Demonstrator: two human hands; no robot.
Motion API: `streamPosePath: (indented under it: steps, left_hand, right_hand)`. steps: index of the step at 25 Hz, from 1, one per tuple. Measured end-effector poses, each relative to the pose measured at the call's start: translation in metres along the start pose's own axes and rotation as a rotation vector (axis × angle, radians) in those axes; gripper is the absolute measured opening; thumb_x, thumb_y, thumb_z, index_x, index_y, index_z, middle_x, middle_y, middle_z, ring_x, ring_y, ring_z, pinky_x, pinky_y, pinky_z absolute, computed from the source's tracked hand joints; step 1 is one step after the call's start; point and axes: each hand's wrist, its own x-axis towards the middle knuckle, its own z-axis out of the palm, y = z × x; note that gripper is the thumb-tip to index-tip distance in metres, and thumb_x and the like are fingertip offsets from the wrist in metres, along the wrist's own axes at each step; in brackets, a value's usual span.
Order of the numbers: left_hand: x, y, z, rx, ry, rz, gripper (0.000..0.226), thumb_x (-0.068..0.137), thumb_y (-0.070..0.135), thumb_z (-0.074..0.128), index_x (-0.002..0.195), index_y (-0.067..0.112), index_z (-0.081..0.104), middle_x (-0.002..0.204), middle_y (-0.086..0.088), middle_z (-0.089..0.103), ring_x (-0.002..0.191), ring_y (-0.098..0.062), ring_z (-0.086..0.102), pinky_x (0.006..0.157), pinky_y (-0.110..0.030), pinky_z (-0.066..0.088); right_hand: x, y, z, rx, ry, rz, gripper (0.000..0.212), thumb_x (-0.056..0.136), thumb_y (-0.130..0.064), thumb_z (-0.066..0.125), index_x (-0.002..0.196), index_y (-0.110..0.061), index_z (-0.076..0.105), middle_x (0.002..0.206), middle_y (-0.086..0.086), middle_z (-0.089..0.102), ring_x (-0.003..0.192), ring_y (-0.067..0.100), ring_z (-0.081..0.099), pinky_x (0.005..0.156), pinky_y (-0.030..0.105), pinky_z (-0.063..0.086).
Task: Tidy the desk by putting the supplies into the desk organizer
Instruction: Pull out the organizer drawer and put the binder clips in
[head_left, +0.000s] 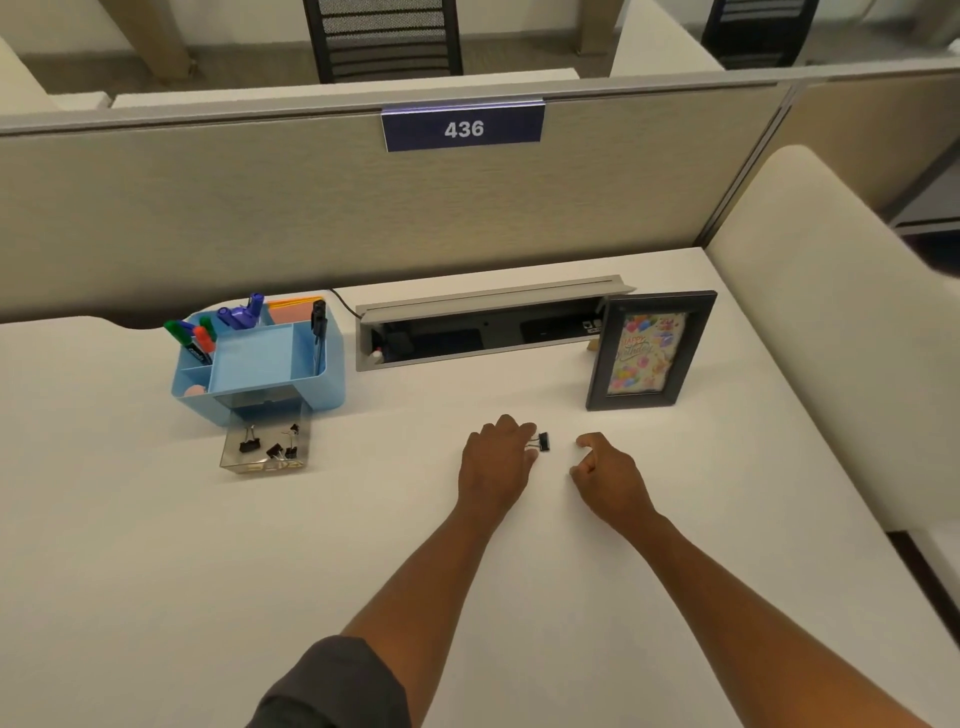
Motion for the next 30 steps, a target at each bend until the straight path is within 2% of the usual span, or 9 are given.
streamPosePath:
  steps: [5,8,11,13,18,21,24,28,30]
  left_hand:
    - [0.013,0.010,-0.001,0.011,-0.045,0.075,0.037,0.096,0.025,0.053,0.133,0.026,0.053,0.122,-0.002,0.055,0.096,-0.023,0.056,0.081,-0.031,0.041]
    - [0.015,0.011,0.004,0.056,-0.035,0.072,0.029,0.096,0.018,0.052,0.124,0.021,0.058,0.113,-0.006,0.056,0.087,-0.023,0.053,0.073,-0.029,0.036]
    - [0.017,0.014,0.004,0.050,-0.013,0.045,0.022,0.096,0.019,0.053,0.117,0.016,0.058,0.110,-0.005,0.056,0.085,-0.021,0.053,0.076,-0.030,0.038]
    - [0.016,0.014,0.002,0.048,-0.008,0.036,0.019,0.095,0.022,0.054,0.111,0.014,0.057,0.107,-0.005,0.055,0.084,-0.021,0.054,0.078,-0.033,0.039]
    - [-0.002,0.006,0.002,0.047,0.053,0.038,0.010,0.085,0.022,0.062,0.093,0.016,0.061,0.086,0.000,0.059,0.068,-0.021,0.056,0.068,-0.033,0.042]
    - [-0.012,-0.002,-0.007,-0.060,0.037,0.054,0.017,0.090,0.022,0.052,0.102,0.013,0.060,0.094,-0.005,0.062,0.078,-0.026,0.058,0.075,-0.036,0.040]
    - [-0.030,-0.023,-0.023,-0.121,0.110,0.016,0.020,0.090,0.026,0.056,0.105,0.014,0.061,0.095,-0.004,0.063,0.078,-0.026,0.057,0.074,-0.034,0.042]
    - [-0.057,-0.062,-0.044,-0.167,0.142,-0.053,0.022,0.089,0.032,0.062,0.107,0.020,0.062,0.096,0.001,0.062,0.081,-0.023,0.058,0.071,-0.030,0.043]
    - [-0.069,-0.084,-0.056,-0.171,0.173,-0.079,0.027,0.089,0.033,0.063,0.114,0.021,0.061,0.103,0.001,0.062,0.091,-0.021,0.059,0.076,-0.030,0.047]
  right_hand:
    - [0.003,0.004,-0.001,0.031,-0.012,-0.007,0.033,0.090,-0.017,0.058,0.122,-0.018,0.053,0.074,-0.001,0.061,0.072,0.013,0.060,0.072,0.025,0.047]
    - [0.005,0.006,-0.002,0.045,-0.017,-0.010,0.030,0.091,-0.018,0.059,0.121,-0.018,0.054,0.071,0.001,0.061,0.071,0.012,0.059,0.069,0.022,0.045]
    - [0.006,0.004,-0.003,0.049,-0.030,-0.003,0.029,0.092,-0.018,0.060,0.120,-0.018,0.053,0.070,0.001,0.059,0.069,0.013,0.058,0.067,0.021,0.043]
    - [0.006,0.001,-0.003,0.039,-0.039,-0.005,0.028,0.092,-0.019,0.059,0.119,-0.019,0.053,0.071,0.000,0.058,0.070,0.013,0.058,0.068,0.022,0.043]
    - [-0.002,-0.016,0.004,0.170,-0.068,-0.090,0.022,0.092,-0.025,0.059,0.114,-0.020,0.060,0.083,-0.003,0.066,0.079,0.011,0.064,0.074,0.025,0.049]
    - [-0.008,-0.036,0.014,0.247,-0.057,-0.176,0.015,0.092,-0.019,0.058,0.106,-0.020,0.064,0.088,-0.003,0.070,0.080,0.013,0.068,0.076,0.028,0.053]
    - [-0.011,-0.061,0.024,0.295,-0.059,-0.233,0.009,0.090,-0.017,0.061,0.094,-0.023,0.067,0.083,-0.008,0.071,0.074,0.011,0.068,0.071,0.030,0.055]
    - [-0.019,-0.101,0.041,0.376,-0.178,-0.246,0.003,0.087,-0.022,0.068,0.090,-0.022,0.068,0.077,-0.002,0.073,0.066,0.013,0.070,0.070,0.036,0.057]
    - [-0.021,-0.123,0.054,0.384,-0.216,-0.271,0.004,0.087,-0.020,0.068,0.091,-0.020,0.069,0.076,-0.001,0.074,0.066,0.014,0.070,0.071,0.037,0.058]
